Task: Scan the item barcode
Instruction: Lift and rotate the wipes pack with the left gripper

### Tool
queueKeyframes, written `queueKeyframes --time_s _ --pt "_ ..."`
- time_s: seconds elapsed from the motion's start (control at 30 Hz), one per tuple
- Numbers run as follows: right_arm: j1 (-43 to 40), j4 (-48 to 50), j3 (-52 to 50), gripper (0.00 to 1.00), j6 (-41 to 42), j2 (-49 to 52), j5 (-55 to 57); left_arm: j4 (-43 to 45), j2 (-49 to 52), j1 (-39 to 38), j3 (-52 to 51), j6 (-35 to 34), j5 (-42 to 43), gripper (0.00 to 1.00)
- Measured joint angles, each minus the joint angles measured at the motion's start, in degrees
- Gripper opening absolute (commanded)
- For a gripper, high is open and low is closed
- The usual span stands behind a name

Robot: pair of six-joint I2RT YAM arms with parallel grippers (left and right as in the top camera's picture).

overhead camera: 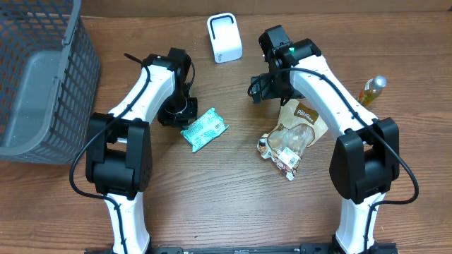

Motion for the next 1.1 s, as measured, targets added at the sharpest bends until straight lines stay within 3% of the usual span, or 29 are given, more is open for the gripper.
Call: queueKeyframes --time_s 0.2,0.33,0.47,0.77,1.1 --pt "0.0 0.0 0.0 1.00 0.0 0.0 0.0 -3.7 0.0 0.9 2.2 0.3 1.1 0.07" --pt "0.0 0.0 0.0 1.00 0.0 0.0 0.0 -3.9 0.0 2.0 4.7 3.2 2.0 0.29" --pt "0.0 0.0 0.0 1.00 0.0 0.0 0.0 -3.9 0.0 2.8 4.9 9.6 2.6 0.40" --pt "0.0 0.0 0.0 1.00 0.0 0.0 0.0 -3.5 0.0 3.0 4.6 21.3 7.7 0.43" --pt "0.0 0.0 0.0 1.00 0.0 0.0 0.0 -0.7 0.0 3.0 -0.7 26.6 9.6 0.44"
